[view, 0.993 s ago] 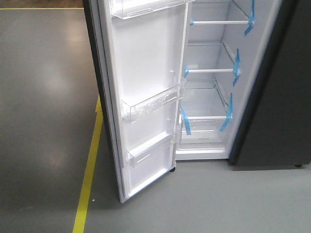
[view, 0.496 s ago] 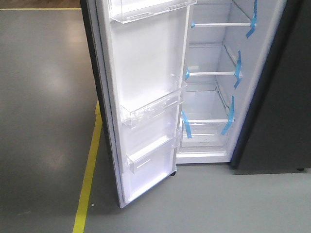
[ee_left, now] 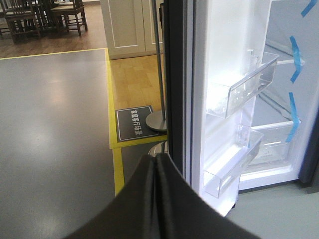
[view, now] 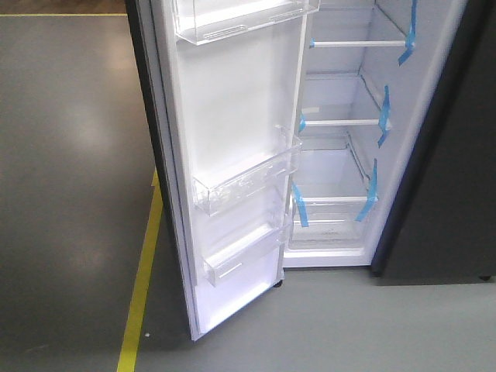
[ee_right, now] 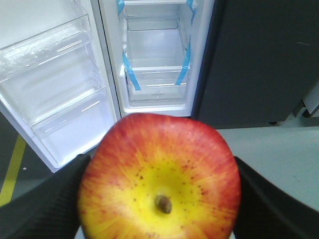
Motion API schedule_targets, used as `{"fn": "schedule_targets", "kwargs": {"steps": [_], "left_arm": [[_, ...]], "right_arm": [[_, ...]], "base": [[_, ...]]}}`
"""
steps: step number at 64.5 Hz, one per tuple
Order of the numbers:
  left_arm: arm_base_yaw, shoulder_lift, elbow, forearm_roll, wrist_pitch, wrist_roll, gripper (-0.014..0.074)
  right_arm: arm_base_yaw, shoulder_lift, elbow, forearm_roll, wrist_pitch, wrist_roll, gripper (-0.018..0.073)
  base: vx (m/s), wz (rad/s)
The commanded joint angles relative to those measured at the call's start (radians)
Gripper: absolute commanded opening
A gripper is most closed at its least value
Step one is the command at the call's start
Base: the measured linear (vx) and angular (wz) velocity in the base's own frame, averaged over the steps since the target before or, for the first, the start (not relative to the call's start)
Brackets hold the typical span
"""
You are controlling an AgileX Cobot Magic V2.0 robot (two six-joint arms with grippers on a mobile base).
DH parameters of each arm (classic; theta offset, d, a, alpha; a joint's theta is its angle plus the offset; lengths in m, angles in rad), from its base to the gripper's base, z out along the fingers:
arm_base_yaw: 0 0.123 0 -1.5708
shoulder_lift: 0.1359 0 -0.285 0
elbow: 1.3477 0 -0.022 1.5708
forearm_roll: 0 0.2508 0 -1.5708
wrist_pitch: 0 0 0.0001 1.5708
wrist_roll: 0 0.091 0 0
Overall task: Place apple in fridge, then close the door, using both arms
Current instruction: 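Drive the base closer to the open door bins, apple in right gripper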
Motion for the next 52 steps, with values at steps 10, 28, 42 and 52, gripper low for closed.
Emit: {"fn": "schedule_targets", "kwargs": {"steps": [10, 28, 42, 52], "left_arm": [[-0.005, -0.014, 0.019, -0.006, -0.071, -0.007, -0.0005], [-0.005, -0.014, 0.019, -0.006, -0.071, -0.007, -0.0005], [-0.005, -0.014, 0.019, -0.006, -0.071, -0.007, -0.0005], [-0.005, -0.014, 0.019, -0.006, -0.071, -0.007, -0.0005]], "right_arm": [[-0.004, 0.003, -0.028, -0.008, -0.074, -0.008, 0.0100], [-0.004, 0.003, -0.028, -0.008, -0.074, -0.008, 0.0100], [-0.004, 0.003, -0.028, -0.008, -0.074, -0.008, 0.0100], [-0.004, 0.003, -0.028, -0.008, -0.074, -0.008, 0.0100]], "base": [[0.05, 0.01], [0.05, 0.01], [0.06, 0.01], [0.05, 0.00]]}}
